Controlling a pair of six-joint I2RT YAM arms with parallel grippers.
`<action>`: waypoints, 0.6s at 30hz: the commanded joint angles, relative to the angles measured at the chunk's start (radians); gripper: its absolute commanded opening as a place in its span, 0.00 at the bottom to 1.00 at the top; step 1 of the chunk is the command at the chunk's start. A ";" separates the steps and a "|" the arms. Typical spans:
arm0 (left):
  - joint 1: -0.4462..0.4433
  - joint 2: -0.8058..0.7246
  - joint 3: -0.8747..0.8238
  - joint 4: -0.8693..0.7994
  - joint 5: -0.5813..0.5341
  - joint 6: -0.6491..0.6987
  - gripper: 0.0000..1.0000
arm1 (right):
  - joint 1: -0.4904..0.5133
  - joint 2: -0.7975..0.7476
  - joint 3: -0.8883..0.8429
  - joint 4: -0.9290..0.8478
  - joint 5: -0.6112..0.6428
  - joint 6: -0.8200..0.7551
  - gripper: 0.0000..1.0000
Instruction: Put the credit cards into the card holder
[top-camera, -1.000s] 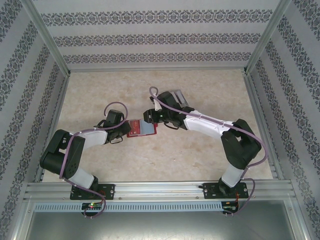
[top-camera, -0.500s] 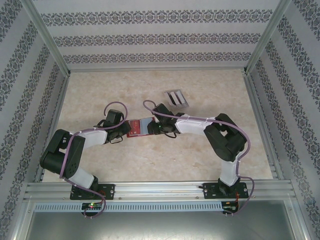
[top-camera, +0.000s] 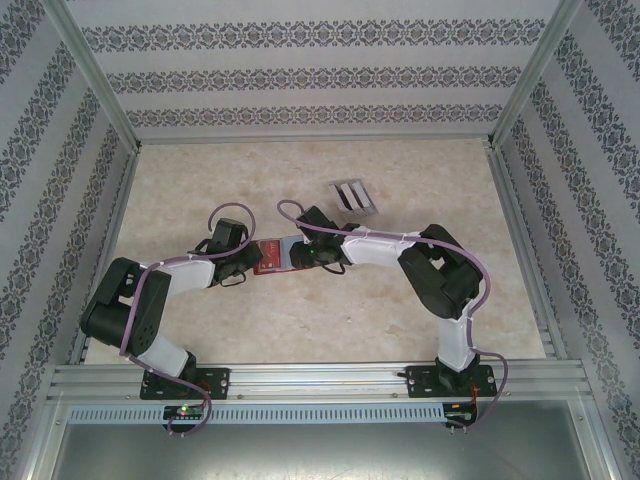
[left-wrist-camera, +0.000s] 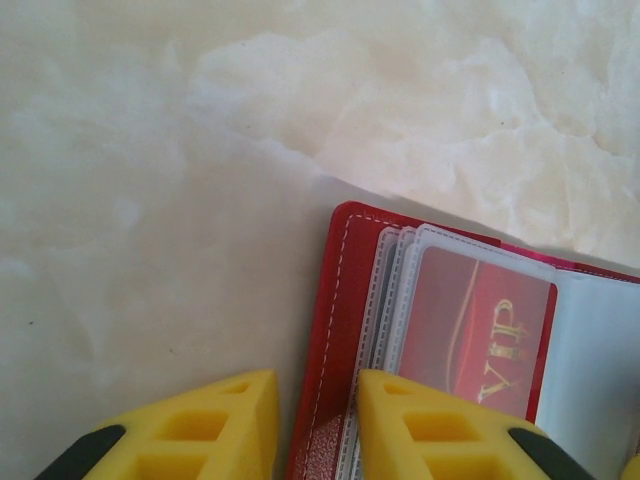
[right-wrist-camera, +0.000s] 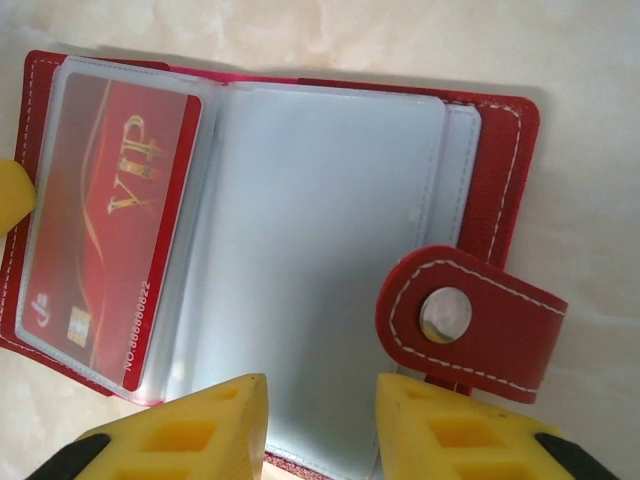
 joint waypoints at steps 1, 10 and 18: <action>-0.002 0.054 -0.003 0.009 0.051 -0.005 0.28 | 0.017 0.030 0.028 -0.021 0.008 0.026 0.39; -0.001 0.058 -0.002 0.010 0.057 -0.004 0.28 | 0.042 0.083 0.052 0.026 -0.074 0.067 0.41; 0.000 0.053 -0.007 0.014 0.061 -0.004 0.26 | 0.051 0.077 0.070 0.097 -0.129 0.074 0.27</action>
